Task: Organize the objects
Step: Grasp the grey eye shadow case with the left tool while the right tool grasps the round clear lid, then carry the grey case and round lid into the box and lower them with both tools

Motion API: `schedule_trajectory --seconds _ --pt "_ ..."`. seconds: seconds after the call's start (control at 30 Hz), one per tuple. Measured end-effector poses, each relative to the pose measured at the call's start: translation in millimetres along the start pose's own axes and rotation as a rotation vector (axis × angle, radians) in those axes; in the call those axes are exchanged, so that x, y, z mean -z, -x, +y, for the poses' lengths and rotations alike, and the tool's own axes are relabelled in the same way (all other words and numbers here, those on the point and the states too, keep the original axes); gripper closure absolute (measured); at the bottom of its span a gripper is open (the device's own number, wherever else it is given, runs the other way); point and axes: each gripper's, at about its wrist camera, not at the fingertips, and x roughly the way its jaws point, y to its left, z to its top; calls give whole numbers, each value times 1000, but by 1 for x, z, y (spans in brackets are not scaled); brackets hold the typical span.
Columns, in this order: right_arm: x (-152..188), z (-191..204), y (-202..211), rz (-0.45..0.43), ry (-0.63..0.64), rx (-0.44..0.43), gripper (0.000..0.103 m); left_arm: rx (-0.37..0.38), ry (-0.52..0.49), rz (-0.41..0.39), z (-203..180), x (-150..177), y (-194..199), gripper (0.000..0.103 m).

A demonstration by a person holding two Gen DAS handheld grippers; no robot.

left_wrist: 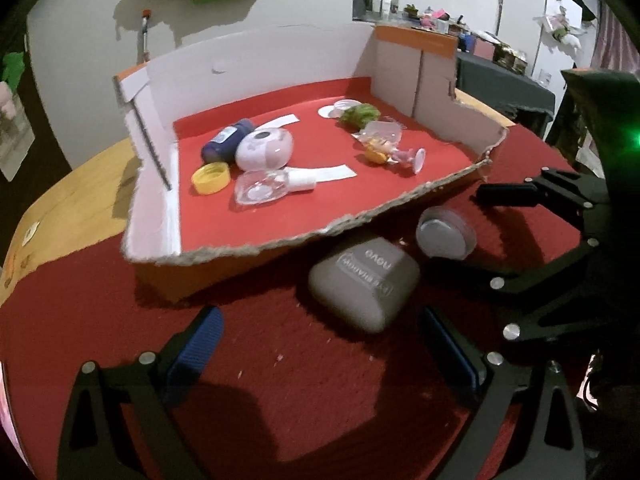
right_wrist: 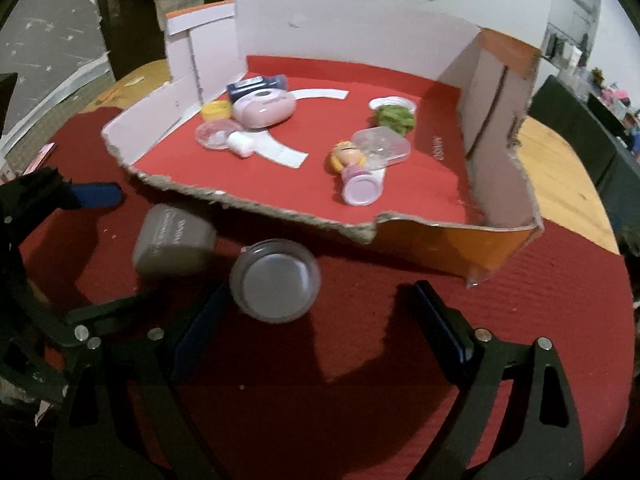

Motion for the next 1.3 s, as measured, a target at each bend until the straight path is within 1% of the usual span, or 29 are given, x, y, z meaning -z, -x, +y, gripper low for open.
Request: schedule_trajectory --seconds 0.07,0.13,0.3,0.37,0.4,0.43,0.47,0.5,0.53,0.63,0.97,1.17,1.3 --pt "1 -9 1 -4 -35 2 23 0 -9 4 -3 -3 -5 3" --pt "1 -13 3 -8 -42 0 29 6 -21 6 -7 -6 -9 4" --pt "-1 -6 3 -27 3 -30 45 37 -47 6 -14 -12 -14 14" --pt "-2 -3 3 -33 14 -43 55 49 -47 4 -13 -12 -14 17" --pt "-2 -2 3 -33 22 -49 59 57 -46 0 -12 -12 -13 22" --pt "-3 0 3 -34 29 -58 63 60 -49 -4 -12 -12 -12 30" --pt "-3 1 4 -32 34 -61 63 65 -53 -8 -12 -12 -11 33" --pt "-2 3 4 -31 43 -54 63 86 -60 -10 -13 -12 -9 40" --pt "-2 4 4 -30 49 -50 64 92 -64 -12 -14 -11 -8 41" --pt "-1 5 6 -27 44 -49 64 73 -83 -22 -18 -9 -7 41" --pt "6 8 15 -8 36 -54 64 74 -58 -25 -19 -1 4 41" --pt "7 8 30 -23 22 -85 64 104 -39 -47 -19 0 18 41" --pt "7 8 41 -32 18 -109 64 106 -49 -64 -23 -4 29 41"
